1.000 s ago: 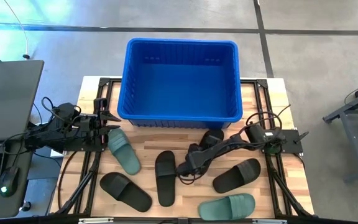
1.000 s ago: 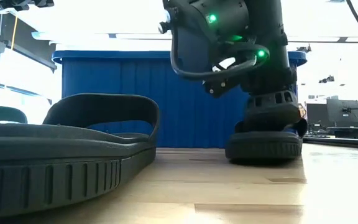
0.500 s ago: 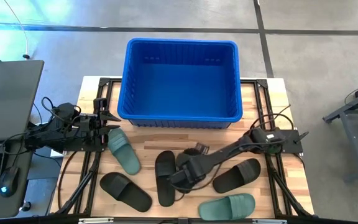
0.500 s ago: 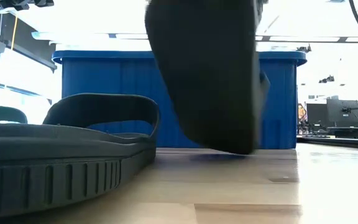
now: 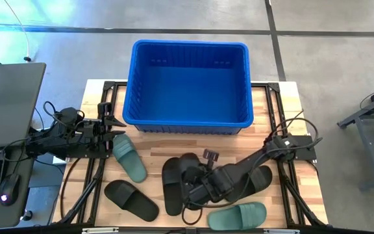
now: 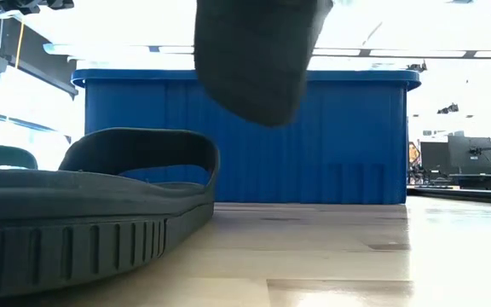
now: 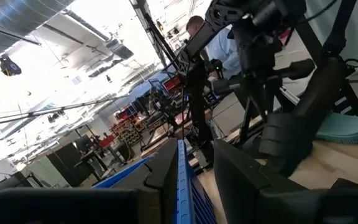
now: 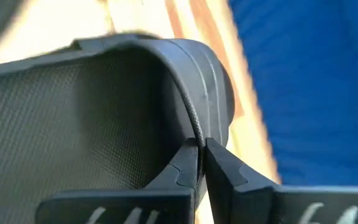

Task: Pick and place slides into bin
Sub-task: Put the black slide into the blue bin

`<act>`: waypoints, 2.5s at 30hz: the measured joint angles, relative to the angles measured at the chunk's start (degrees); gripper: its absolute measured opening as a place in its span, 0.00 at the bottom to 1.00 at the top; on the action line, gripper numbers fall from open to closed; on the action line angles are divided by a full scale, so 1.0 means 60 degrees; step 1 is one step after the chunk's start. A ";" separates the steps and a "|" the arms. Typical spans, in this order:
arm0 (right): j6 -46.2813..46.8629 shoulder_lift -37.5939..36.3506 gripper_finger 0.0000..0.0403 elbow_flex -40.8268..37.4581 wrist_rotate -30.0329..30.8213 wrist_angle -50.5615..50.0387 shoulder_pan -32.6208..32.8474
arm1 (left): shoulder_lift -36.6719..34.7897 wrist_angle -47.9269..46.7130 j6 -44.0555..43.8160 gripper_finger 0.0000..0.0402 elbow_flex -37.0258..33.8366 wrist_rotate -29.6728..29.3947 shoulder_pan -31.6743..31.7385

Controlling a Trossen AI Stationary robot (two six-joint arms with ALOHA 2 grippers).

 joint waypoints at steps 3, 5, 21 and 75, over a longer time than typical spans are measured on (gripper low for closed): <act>-0.0904 -0.0088 0.00 0.0012 0.0134 0.0503 -0.0049 | 0.0000 0.0004 0.0000 0.22 0.0000 0.0000 0.0000; -0.1347 -0.0132 0.00 0.0012 0.0327 0.0757 -0.0106 | 0.0000 0.0009 0.0000 0.22 0.0000 -0.0001 0.0000; -0.7187 -0.0266 0.00 0.0012 0.4726 0.4255 -0.0834 | 0.0000 0.0087 -0.0066 0.22 0.0000 0.0000 0.0000; -1.0420 -0.0266 0.00 -0.6094 -0.0775 1.4763 -0.8674 | 0.0000 0.0219 -0.0069 0.22 0.0000 -0.0058 0.0000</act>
